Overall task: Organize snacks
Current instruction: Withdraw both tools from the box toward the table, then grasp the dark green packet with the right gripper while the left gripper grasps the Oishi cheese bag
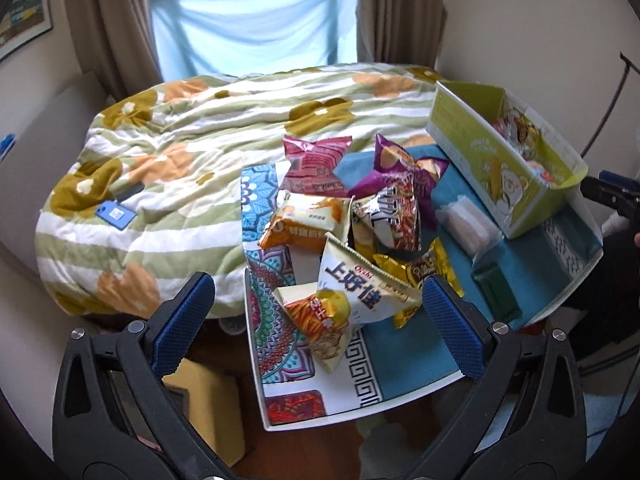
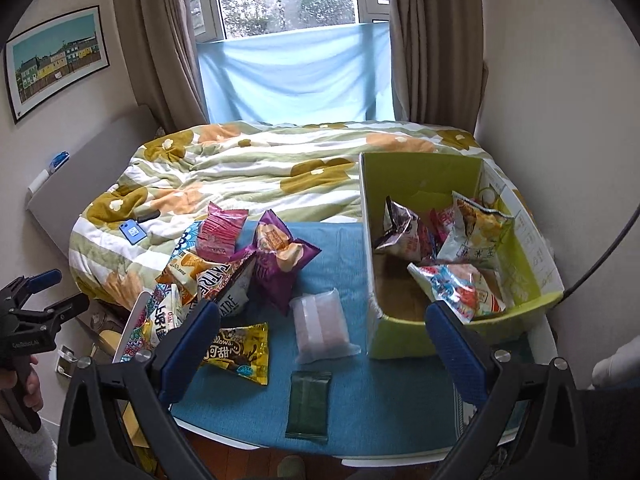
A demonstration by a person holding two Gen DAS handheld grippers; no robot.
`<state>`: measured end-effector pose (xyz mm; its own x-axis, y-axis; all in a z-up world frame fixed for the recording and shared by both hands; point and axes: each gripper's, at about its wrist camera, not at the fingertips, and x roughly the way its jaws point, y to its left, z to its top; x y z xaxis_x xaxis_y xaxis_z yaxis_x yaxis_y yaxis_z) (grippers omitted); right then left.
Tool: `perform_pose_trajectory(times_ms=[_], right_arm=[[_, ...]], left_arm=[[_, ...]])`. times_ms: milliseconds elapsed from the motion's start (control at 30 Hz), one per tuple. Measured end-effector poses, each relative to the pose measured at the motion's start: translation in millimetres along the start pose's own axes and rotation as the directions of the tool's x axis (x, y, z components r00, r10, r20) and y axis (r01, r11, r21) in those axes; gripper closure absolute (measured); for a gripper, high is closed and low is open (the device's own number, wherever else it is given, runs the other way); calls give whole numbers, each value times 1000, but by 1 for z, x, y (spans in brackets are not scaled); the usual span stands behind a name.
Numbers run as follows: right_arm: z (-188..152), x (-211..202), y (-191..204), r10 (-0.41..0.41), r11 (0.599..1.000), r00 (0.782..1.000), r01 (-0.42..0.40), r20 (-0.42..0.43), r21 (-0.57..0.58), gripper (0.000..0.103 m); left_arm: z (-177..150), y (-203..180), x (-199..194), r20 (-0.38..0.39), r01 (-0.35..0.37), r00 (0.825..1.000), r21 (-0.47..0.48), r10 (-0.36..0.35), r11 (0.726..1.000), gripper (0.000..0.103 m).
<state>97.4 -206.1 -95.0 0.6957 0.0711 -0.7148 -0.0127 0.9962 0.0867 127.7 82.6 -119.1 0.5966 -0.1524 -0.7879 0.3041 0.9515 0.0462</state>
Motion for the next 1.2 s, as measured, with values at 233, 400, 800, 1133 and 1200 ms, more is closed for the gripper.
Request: perform_pose_trajectory(times_ms=[233,400,800,1133,1200], right_arm=[[-34,30,15,-73,994,992,80,-99,74,1],[-61,59,19,-89,990,982,105,-169,92,1],[-122,114,28,-153,988,947,155,-283,-14,1],[-132,136,27,-170,985,932,168,-321,-35,18],[-133,140,26,-169,985,928,166,-332,-40,23]], left_arm=[[-20,-10,54,-106,95,992,233,-72,968,0],[-37,-24,93,-150,111,987,385,-57,916,0],[-45,-28,143,-196,157,978,445,-76,881,8],[-44,-27,163,-234,177,969,439,-78,881,44],[-44,-28,162,-235,174,969,436,-75,883,47]])
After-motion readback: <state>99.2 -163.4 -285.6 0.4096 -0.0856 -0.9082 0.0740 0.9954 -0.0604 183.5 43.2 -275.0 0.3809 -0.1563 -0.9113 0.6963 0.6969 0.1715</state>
